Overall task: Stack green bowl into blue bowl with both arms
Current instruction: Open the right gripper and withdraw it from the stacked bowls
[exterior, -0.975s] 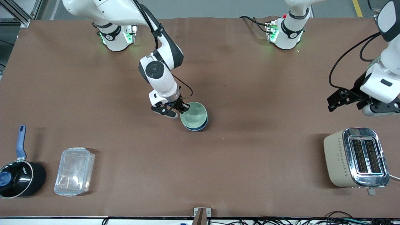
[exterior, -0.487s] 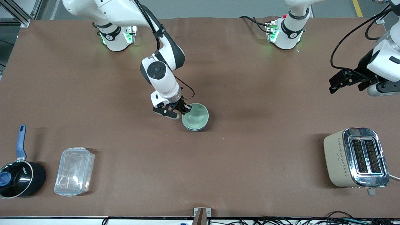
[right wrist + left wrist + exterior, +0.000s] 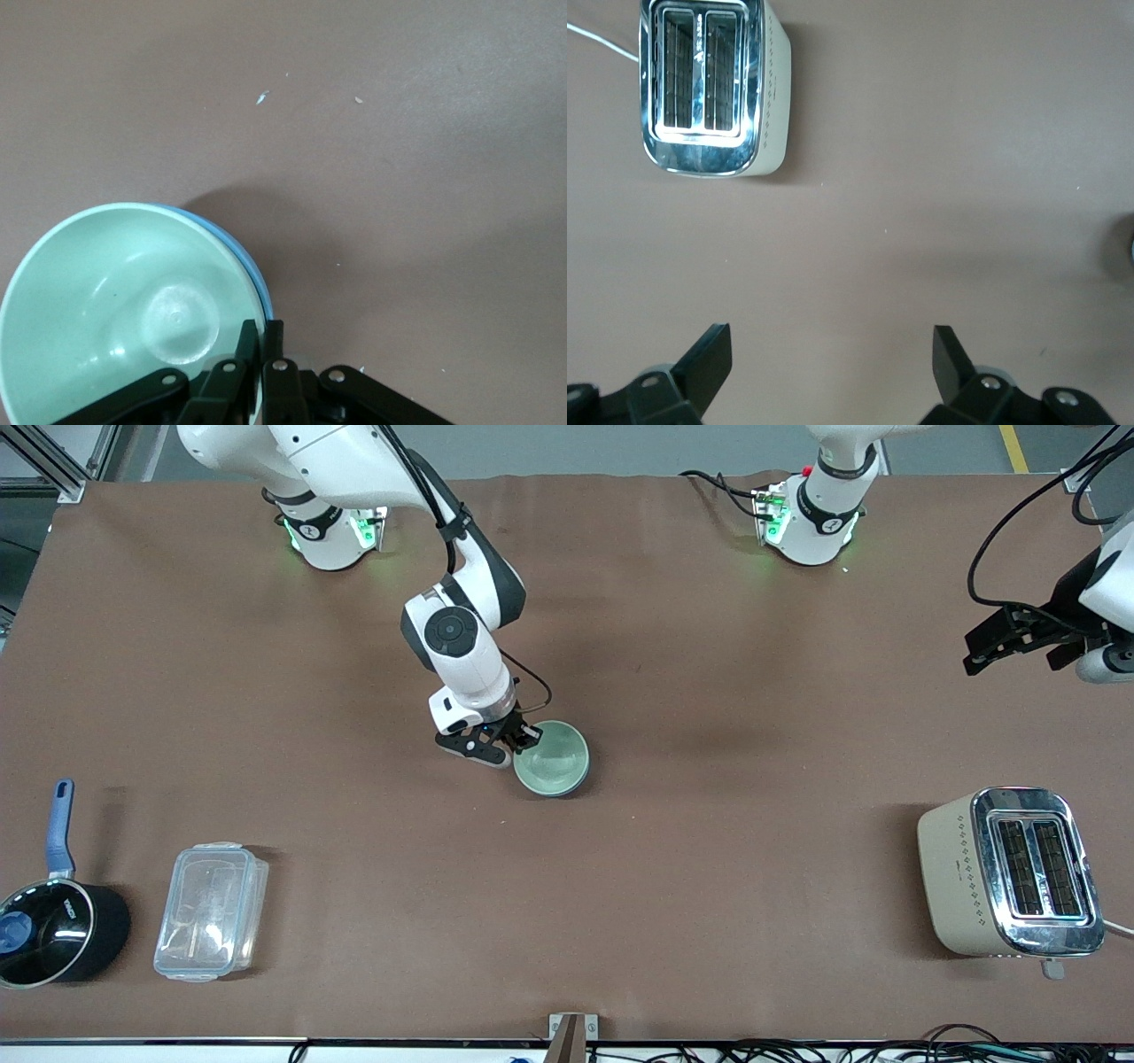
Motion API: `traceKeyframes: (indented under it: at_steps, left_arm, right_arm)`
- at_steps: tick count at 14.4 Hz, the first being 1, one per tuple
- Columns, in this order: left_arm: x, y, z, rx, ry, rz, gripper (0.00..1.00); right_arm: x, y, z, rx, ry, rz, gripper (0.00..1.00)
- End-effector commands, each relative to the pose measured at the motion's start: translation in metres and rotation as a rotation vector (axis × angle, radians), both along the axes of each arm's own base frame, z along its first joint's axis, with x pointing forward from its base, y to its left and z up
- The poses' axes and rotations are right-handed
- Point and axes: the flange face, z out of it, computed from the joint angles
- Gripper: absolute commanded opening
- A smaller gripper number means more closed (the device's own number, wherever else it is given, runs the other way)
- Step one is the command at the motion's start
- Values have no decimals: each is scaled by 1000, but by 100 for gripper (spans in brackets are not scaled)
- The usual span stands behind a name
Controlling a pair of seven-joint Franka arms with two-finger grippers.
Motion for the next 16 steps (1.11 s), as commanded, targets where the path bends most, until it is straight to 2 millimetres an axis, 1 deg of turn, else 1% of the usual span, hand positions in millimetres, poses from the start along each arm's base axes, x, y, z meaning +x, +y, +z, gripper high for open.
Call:
traceKeyframes:
  at_steps: [1,2,3,4,5,6,7,8,9,10,11,12,13,14,16]
  left_arm:
    - [-19,-7,5,-14,11,-8,100]
    - [-22,-11,4,-15,14,-13,100]
    - [-24,-13,2,-14,19,-16,100]
    - [-26,-19,4,-14,16,-27,100]
    - [-31,-21,4,-13,14,-33,100]
    - [-35,-22,4,-13,13,-34,100]
    - [-35,-22,5,-22,12,-33,100]
    - [-35,-23,5,-39,12,-31,100]
    - [-33,-21,4,-48,15,-26,100]
    - [-33,-21,4,-48,13,-28,100]
    - [-32,-21,4,-48,13,-29,100]
    - [-33,-21,5,-48,12,-43,100]
    - [-32,-21,4,-48,13,-45,100]
    - [-32,-19,4,-48,13,-42,100]
    - [-32,-15,4,-48,13,-32,100]
  right_arm:
    - [-1,0,-1,-20,-6,-10,36]
    - [-1,1,4,-15,-11,-10,72]
    - [1,0,13,-7,-18,-18,100]
    - [5,0,35,15,-35,-32,100]
    - [8,-6,59,27,-39,-42,100]
    - [12,-15,77,23,-26,-54,100]
    - [20,-36,108,19,-24,-81,100]
    - [23,-52,135,6,-29,-86,100]
    - [28,-74,163,-23,-40,-80,100]
    - [32,-100,186,-53,-37,-64,100]
    - [32,-130,209,-75,-6,-35,100]
    - [32,-158,226,-89,22,2,100]
    - [32,-192,244,-91,44,36,100]
    - [32,-220,256,-90,62,63,100]
    - [32,-267,281,-75,64,70,100]
